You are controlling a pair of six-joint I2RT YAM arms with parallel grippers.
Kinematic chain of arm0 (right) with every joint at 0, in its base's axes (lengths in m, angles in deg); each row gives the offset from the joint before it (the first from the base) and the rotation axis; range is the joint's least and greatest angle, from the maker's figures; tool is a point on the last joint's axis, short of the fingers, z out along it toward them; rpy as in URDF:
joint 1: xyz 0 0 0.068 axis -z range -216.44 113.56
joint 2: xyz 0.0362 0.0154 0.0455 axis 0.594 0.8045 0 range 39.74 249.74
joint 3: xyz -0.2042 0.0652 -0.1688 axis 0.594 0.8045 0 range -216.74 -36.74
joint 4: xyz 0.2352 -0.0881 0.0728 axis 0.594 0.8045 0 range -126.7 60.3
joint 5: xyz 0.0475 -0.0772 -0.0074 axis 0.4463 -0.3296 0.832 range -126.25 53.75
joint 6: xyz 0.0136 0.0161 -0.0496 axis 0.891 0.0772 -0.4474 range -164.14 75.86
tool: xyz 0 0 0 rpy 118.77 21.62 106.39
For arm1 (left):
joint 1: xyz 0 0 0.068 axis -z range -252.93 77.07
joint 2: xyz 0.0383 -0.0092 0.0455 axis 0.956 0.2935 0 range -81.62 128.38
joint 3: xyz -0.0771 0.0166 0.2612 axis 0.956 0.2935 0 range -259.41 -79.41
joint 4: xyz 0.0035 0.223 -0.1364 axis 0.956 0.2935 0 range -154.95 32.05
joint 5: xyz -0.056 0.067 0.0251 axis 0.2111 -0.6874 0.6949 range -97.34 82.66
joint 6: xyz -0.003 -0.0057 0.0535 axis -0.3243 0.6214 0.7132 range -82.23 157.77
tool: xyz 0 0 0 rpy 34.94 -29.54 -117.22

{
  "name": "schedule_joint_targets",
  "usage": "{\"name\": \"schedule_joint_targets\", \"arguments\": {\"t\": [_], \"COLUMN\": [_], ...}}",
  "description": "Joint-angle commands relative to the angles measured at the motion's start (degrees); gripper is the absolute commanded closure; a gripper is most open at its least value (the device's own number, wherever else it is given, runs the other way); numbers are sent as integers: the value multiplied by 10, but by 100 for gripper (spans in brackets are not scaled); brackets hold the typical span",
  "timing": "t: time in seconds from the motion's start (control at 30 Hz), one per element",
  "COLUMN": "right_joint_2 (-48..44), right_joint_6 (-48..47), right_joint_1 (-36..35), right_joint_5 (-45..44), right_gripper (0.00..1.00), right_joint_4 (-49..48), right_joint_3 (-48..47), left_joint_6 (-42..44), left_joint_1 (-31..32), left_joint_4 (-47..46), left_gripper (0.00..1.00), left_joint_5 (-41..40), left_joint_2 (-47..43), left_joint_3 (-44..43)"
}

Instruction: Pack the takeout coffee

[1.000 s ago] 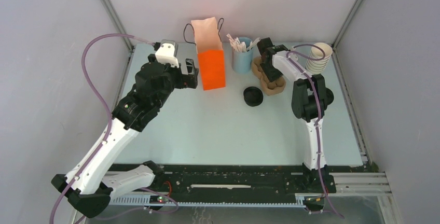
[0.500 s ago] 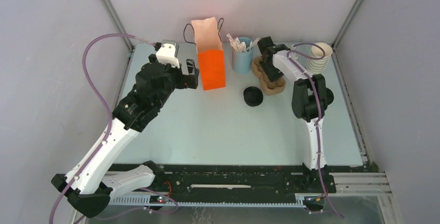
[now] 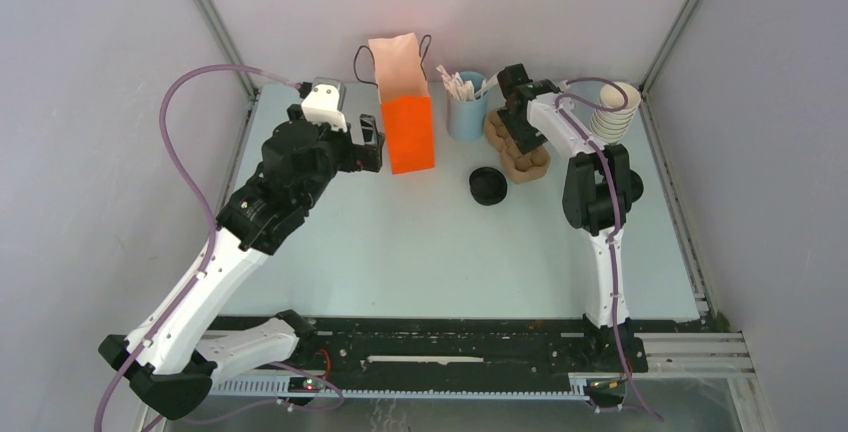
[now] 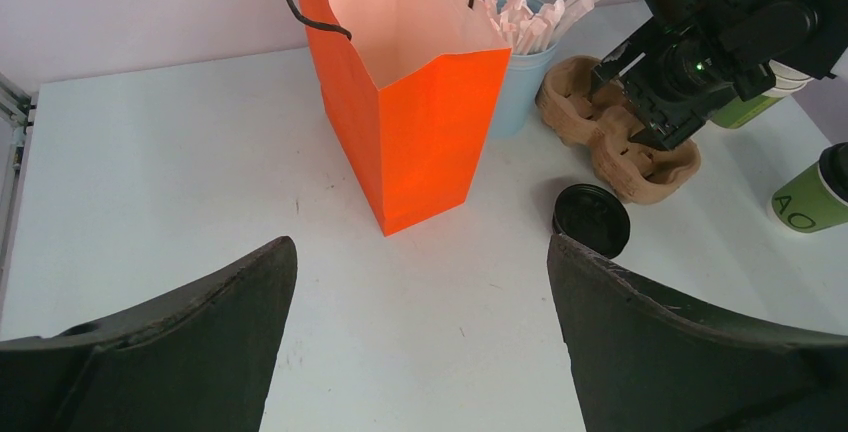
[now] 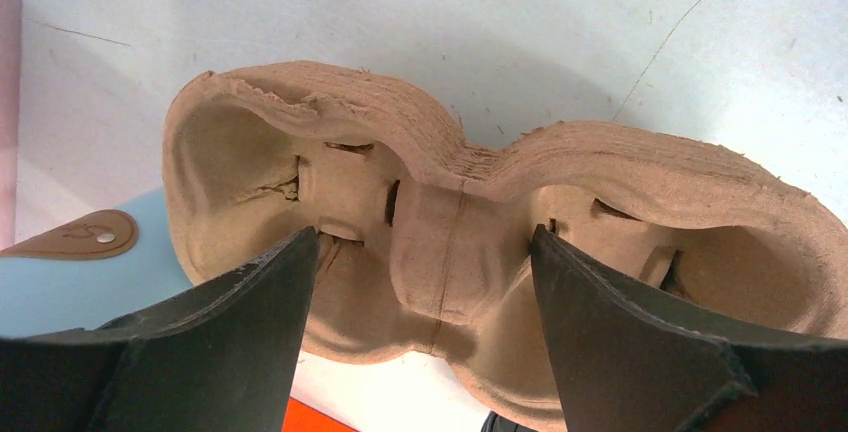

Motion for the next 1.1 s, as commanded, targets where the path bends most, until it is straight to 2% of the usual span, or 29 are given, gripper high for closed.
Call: {"name": "schedule_joint_targets", "arguments": {"t": [0.0,0.2,0.37,0.87,1.07], "right_joint_2": [-36,-27,-27,-71,-81], "right_joint_6": [3,16,17,-12,-24], "right_joint_1": [4,5,4,2,2], "right_joint_5": [-4,3,-4,-12,-24], "right_gripper": [15,29,34,69,72], "right_joint_4": [9,18,21,44,48], "right_joint_3": [-27,-27,-27,-26,5], "left_joint_6": [13,13,13,13,12], "left_joint_1": [4,4,5,5,6], "left_joint_4": [-20,-20,-20,-20,-20], "left_gripper": [0,0,0,0,0], "left_joint_5": [-5,-3,-5,-1,3], "left_joint_2": [-12,-11,-11,-12,-12], "left_joint_3": [9,10,10,10,10]}}
